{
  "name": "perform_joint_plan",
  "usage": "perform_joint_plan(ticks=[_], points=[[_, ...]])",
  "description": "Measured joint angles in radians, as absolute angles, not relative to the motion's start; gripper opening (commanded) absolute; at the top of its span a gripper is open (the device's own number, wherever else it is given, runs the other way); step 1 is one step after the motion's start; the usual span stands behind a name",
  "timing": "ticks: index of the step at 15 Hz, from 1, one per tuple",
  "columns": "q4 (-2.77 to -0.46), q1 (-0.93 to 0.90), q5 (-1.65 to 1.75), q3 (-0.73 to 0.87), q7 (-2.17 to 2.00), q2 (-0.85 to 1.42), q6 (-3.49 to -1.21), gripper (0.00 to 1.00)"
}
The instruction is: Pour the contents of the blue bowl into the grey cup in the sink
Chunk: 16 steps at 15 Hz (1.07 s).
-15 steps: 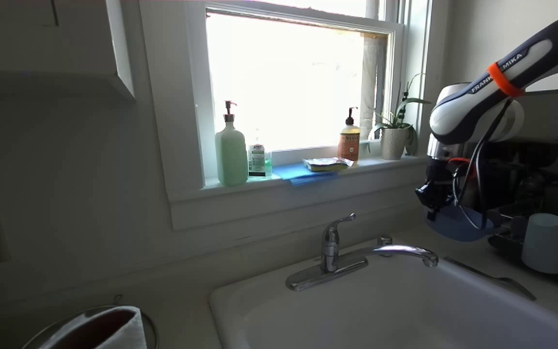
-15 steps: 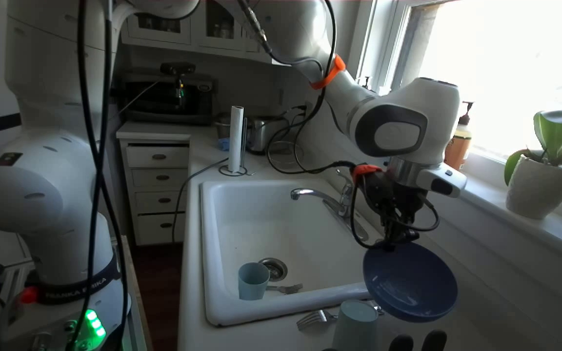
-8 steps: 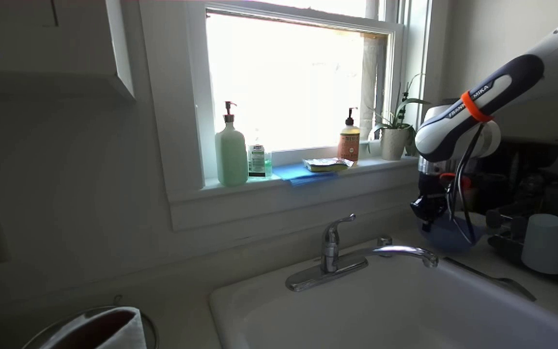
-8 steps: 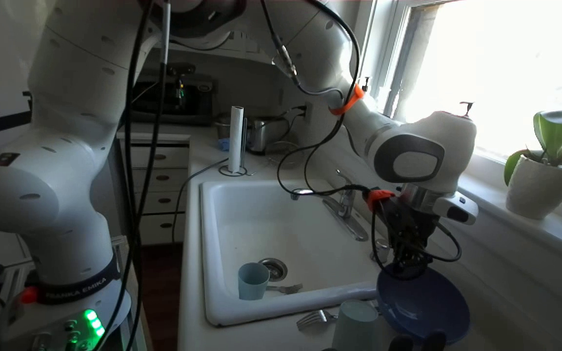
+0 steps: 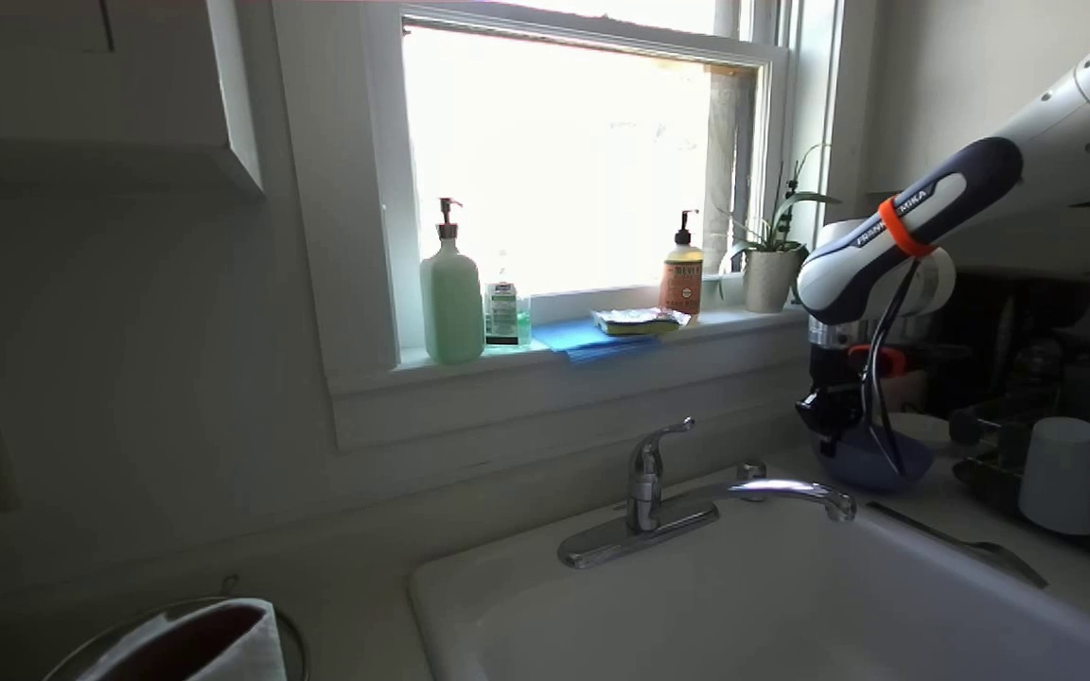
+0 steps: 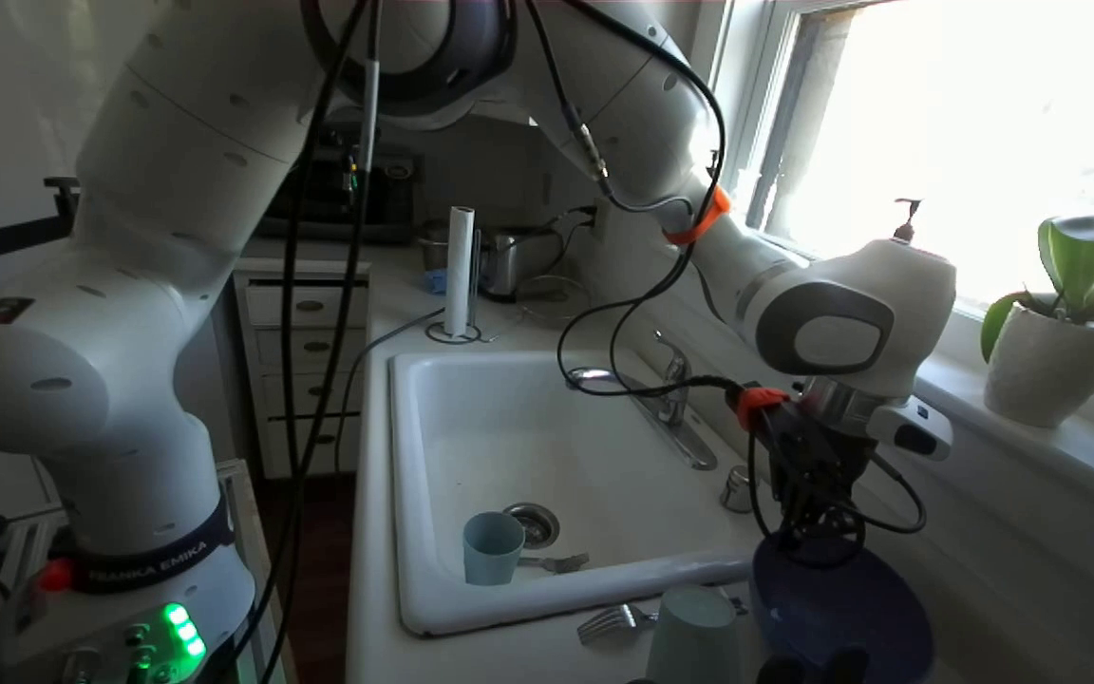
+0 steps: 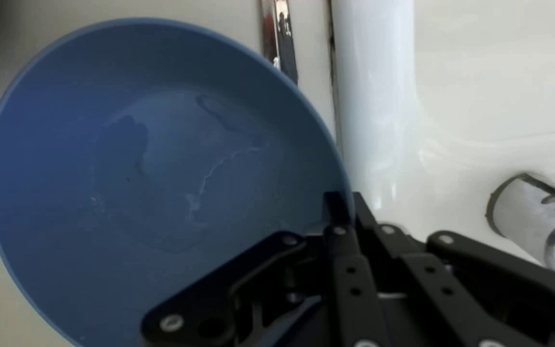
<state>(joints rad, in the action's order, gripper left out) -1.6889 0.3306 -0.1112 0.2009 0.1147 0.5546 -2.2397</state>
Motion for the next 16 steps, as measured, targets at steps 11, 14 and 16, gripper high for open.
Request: perform_joint_plan(ticks=[11,14,16], points=[[-1.660,0.352,-0.132,0.184,0.114,0.531,-2.171,0.96],[-1.722,0.348,-0.137,0.183,0.102,0.436,-2.141,1.00],[-1.783,0.344,-0.137,0.186,0.074,0.359,-2.110,1.00]])
